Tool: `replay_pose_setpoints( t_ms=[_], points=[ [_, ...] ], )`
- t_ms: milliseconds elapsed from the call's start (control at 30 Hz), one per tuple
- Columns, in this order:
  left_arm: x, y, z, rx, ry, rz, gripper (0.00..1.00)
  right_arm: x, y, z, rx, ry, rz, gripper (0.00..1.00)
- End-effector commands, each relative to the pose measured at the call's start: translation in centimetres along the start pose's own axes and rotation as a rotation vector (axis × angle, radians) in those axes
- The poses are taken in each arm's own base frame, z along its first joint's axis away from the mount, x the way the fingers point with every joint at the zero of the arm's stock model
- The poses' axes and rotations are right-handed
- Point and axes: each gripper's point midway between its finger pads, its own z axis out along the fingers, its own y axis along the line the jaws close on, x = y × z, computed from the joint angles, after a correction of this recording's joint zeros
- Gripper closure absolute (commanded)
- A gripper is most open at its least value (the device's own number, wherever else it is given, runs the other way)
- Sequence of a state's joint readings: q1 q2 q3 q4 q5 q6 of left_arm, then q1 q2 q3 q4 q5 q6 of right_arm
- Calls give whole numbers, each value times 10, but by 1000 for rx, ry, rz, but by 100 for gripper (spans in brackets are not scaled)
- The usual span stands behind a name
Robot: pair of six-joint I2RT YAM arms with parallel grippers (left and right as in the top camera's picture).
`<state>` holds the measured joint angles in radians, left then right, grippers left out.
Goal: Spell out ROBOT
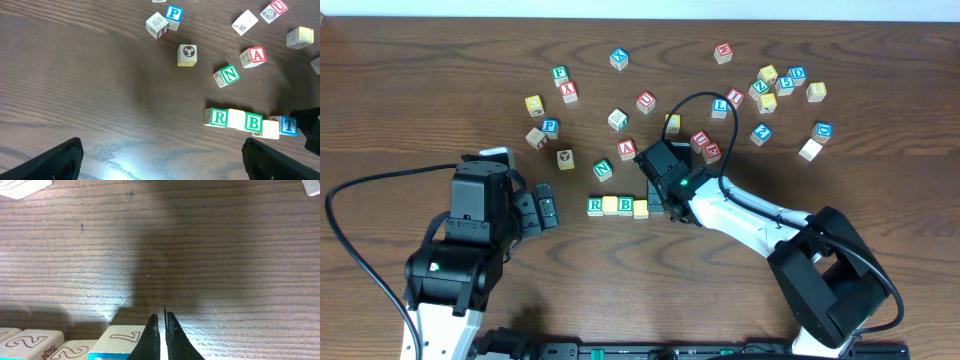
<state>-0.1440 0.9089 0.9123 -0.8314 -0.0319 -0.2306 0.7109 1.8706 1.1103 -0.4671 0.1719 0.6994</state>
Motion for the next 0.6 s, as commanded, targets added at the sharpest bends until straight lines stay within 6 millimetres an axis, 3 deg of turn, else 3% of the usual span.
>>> replay_pose_setpoints(
  t_ms=[0, 567],
  points=[
    [-8, 0, -5, -2, -21, 6, 0, -3, 2, -8, -14, -17, -10, 99],
    [-8, 0, -5, -2, -21, 6, 0, -1, 4, -8, -24, -10, -18, 99]
  ],
)
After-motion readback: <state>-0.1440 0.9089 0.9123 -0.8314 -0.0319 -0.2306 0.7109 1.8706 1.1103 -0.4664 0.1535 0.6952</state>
